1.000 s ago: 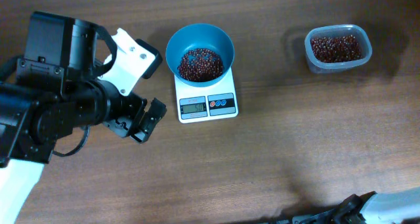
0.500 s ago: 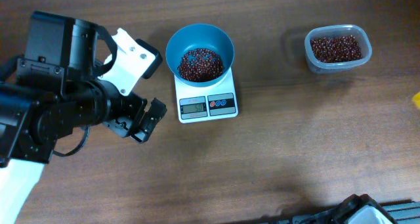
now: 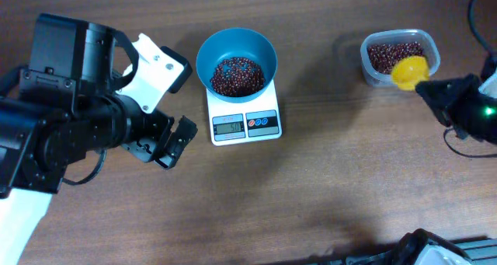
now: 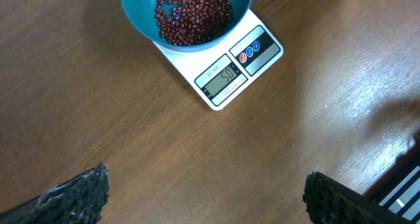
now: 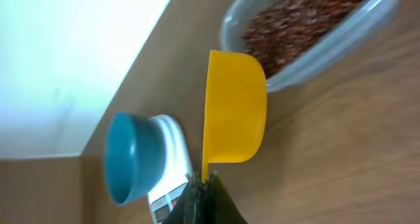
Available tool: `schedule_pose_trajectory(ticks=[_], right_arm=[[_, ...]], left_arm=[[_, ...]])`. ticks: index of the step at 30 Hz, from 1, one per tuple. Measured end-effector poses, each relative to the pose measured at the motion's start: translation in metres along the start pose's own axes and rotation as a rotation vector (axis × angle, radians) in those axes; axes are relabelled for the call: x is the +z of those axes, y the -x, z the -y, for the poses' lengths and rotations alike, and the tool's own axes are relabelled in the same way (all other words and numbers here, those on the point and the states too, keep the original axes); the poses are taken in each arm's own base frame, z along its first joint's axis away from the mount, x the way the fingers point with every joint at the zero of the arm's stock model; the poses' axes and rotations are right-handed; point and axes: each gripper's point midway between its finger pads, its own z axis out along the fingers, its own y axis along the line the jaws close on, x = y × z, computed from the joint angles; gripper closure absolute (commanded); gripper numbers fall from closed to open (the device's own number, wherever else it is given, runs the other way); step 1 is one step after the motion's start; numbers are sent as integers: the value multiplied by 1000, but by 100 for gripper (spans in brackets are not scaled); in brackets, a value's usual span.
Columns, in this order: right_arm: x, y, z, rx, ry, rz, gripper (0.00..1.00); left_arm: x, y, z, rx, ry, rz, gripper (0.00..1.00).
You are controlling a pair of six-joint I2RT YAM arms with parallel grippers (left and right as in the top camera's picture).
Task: Scoop item into bowl and weigh 50g on scale
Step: 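Lower the scoop onto the table right of the scale and release it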
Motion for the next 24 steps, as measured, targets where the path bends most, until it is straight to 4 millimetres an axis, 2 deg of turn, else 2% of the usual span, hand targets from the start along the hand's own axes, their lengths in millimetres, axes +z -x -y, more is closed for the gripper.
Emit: schedule_pose_trajectory(ticks=[4,7,8,12,16,17,20,21,22,23,24], right_arm=[[5,-10,-13,29,47,-45,96],[10,-19,-16,31,33,-76,96],[14,-29,-7,57,-24,-106,96],[32,-45,21,76,-176,-172,96],[56,-64,68,172,-320,-288,96],[61,-68,73,191,-324,-314,96],[74,-64,75,202,-294,-332,94],[76,-63,74,202,-288,-331,89],[76,-62,74,203,-285,-331,88],[76,-63,76,205,-292,-334,77],[76,-64,77,207,-295,-338,72]], left_arm=[[0,0,0,0,0,-1,1],[0,0,0,0,0,-1,1],[0,0,0,0,0,0,1],[0,0,0,0,0,0,2],[0,0,0,0,0,-2,1],[0,0,0,0,0,-1,1],[0,0,0,0,0,-1,1],[0,0,0,0,0,0,1],[0,0,0,0,0,-1,1],[0,0,0,0,0,0,1],[0,0,0,0,0,-1,1]])
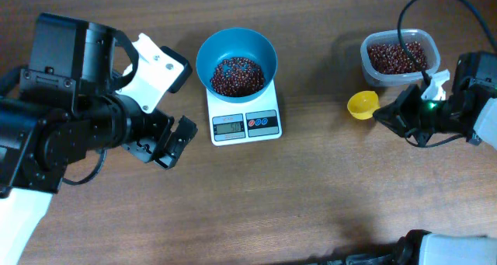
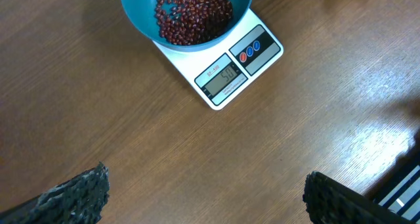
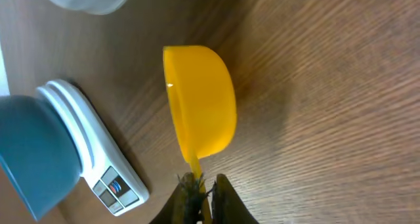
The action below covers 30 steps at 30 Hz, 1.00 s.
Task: Scoop item into bowl and weigh 50g on scale
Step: 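Lower the scoop onto the table right of the scale and release it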
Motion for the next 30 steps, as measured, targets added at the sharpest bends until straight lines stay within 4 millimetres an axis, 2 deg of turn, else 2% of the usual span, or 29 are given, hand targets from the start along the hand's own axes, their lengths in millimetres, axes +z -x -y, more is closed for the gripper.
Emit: schedule_pose_trajectory(ticks=[2,5,6,7,19,23,28,30], right_arm=[[1,0,6,10,-29,2,68],[5,-4,21,32,-91,-7,49],[4,-5,24,40,-107,-11,36],[4,-7,27,44,-124,-17,1],[1,-23,41,87,-189,-68,1],[0,-23,45,88,-213,-63,1],[-2,-21,55,141,-272,-40,1],[-6,-30,65,190,-327,-62,1]], left_arm=[[0,0,0,0,0,0,1],[0,0,0,0,0,0,1],[0,0,0,0,0,0,1],[0,0,0,0,0,0,1],[0,0,0,0,0,0,1],[0,0,0,0,0,0,1],[0,0,0,0,0,0,1],[0,0,0,0,0,0,1]])
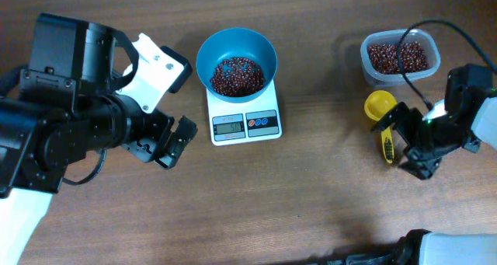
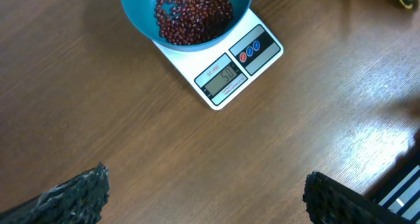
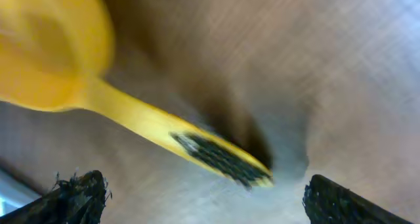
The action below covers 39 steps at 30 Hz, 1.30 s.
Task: Scoop item into bowl and weigh 50g on scale
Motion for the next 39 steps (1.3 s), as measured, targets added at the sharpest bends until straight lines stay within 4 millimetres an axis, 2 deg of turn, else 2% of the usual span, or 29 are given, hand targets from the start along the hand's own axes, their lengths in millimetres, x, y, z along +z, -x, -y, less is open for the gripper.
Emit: schedule_pose_trajectory(ticks=[5,7,11,12,14,16,17,19,21,23,25,27,31,33,35,37,39], right_arm=[[-3,-12,17,53,-89,-41,1],[-14,-13,19,62,-130,-53,1],[-58,-2,4,20,-153,-3,1],[-81,10,-14,-35,-100,76,1],[-111,19,-38,-126,-4,180,1],[-146,19,-66,-246,130,294,1],[-165,13,-80,-311,205,351,1],[-192,-2,-92,-392,298,420,1],[-216,-25,-98,-461,379,478,1],[-232,-48,-94,-498,420,512,1],[-241,-67,-89,-524,445,538,1],[-244,-71,-88,-532,452,551,1],[-227,-87,-70,-510,393,445,1],[-231,-92,-73,-648,394,482,1],[-244,-94,-80,-794,401,590,1],[-266,-108,-86,-950,417,745,1],[-272,-120,-85,-1029,437,814,1]], left_arm=[[0,0,0,0,0,0,1],[0,0,0,0,0,0,1],[0,0,0,0,0,-1,1],[0,0,0,0,0,0,1],[0,0,0,0,0,0,1],[0,0,0,0,0,0,1],[0,0,0,0,0,0,1],[0,0,0,0,0,-1,1],[0,0,0,0,0,0,1],[0,0,0,0,0,-1,1],[0,0,0,0,0,0,1],[0,0,0,0,0,0,1],[0,0,0,0,0,0,1],[0,0,0,0,0,0,1],[0,0,0,0,0,0,1],[0,0,0,0,0,0,1],[0,0,0,0,0,0,1]])
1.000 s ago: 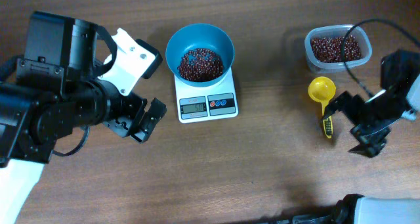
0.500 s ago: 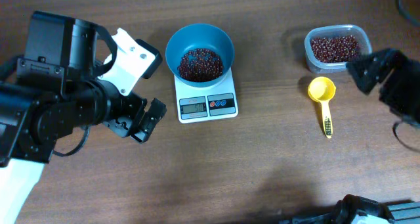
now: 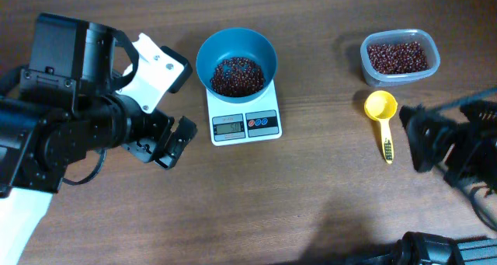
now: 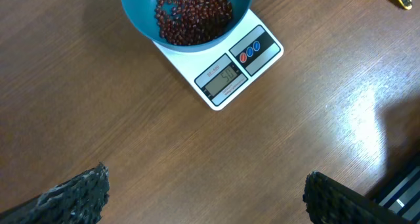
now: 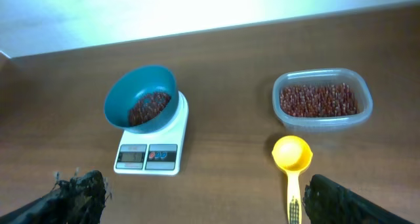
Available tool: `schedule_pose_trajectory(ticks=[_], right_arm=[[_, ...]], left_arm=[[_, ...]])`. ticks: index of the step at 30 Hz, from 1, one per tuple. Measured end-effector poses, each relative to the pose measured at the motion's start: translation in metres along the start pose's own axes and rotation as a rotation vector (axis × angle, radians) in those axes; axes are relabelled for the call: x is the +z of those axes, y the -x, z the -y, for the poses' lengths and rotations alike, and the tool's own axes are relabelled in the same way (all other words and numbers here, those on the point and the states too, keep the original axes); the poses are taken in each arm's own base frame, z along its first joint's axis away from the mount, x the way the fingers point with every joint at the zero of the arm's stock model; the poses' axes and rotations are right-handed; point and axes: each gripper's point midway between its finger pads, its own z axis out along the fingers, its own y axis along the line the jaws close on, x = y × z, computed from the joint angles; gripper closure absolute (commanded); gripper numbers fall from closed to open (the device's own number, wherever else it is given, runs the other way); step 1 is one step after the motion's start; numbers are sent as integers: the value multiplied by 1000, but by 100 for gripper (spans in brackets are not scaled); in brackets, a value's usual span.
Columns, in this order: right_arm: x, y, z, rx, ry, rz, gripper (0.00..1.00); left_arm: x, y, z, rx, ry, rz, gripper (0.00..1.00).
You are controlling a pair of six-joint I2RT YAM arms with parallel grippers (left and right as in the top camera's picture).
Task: Scoop item into bowl and weigh 50g on scale
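A blue bowl (image 3: 236, 59) holding red beans sits on the white scale (image 3: 245, 125), whose display (image 4: 224, 77) reads 50. The clear tub of beans (image 3: 399, 57) stands at the back right. In front of it the yellow scoop (image 3: 384, 118) lies flat on the table, empty, handle toward the front. My right gripper (image 5: 203, 201) is open and raised at the right edge, apart from the scoop (image 5: 293, 166). My left gripper (image 4: 207, 194) is open over bare wood, left of the scale.
The brown wooden table (image 3: 311, 195) carries only these things. The left arm's black and white body (image 3: 85, 102) takes up the left side. A dark fixture (image 3: 419, 249) shows at the table's front edge.
My right gripper has drawn back from the scoop and risen to the right edge, so its camera now sees the whole table. The scoop lies where it was. The left arm is unchanged.
My right gripper held the yellow scoop over the bean tub, then carried it down to the table in front of the tub. It then stood open with the scoop lying loose, and now it is withdrawn. The scale read 50 throughout.
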Motion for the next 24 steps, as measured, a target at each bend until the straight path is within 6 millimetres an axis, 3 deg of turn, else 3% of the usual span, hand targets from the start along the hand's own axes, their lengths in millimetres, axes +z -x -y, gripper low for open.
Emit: schedule_pose_trajectory(ticks=[5,12,24], right_arm=[[19,-21,-6,-173,61,157,1],[32,-59,-3,-242,76,303,1],[63,-74,5,-265,101,331,1]], left_arm=[[0,0,0,0,-1,-1,1],[0,0,0,0,-1,-1,1],[0,0,0,0,0,0,1]])
